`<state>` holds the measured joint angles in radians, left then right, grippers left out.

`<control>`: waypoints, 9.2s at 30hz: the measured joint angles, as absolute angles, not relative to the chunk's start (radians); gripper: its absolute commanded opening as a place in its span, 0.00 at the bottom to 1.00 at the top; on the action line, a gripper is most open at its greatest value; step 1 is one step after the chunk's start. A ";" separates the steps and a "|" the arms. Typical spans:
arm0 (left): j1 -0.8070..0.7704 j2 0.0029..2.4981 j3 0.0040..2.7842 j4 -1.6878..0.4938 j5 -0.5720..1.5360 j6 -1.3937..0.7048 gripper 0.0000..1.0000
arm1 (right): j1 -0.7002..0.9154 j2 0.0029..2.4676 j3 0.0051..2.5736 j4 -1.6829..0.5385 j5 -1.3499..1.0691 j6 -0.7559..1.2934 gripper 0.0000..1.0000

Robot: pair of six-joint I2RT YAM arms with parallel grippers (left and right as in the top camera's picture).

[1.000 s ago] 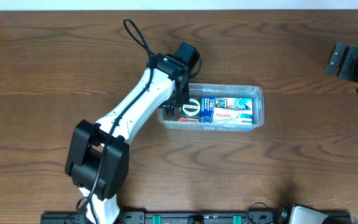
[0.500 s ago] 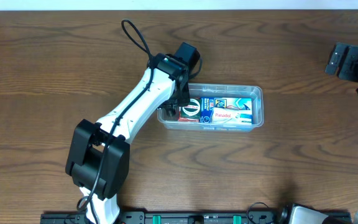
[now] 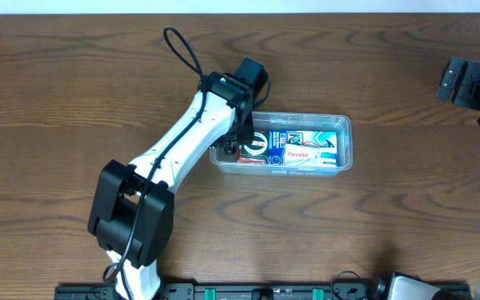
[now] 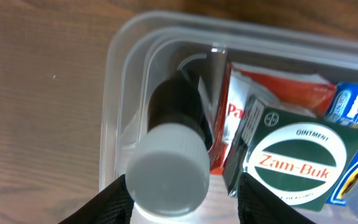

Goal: Pack container

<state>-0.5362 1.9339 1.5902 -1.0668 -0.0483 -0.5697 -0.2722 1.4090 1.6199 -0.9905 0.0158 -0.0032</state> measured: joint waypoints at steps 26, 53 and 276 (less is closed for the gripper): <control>-0.537 1.413 1.658 -1.156 -0.003 -0.469 0.98 | -0.272 1.409 1.620 -0.991 0.015 -0.003 0.99; -0.156 0.769 0.907 -0.505 -0.253 -0.437 0.98 | -0.272 1.409 1.620 -0.991 0.016 -0.003 0.99; -0.046 0.010 0.080 -0.176 -0.066 -0.231 0.98 | 0.024 0.014 0.009 -0.070 0.019 -0.063 0.99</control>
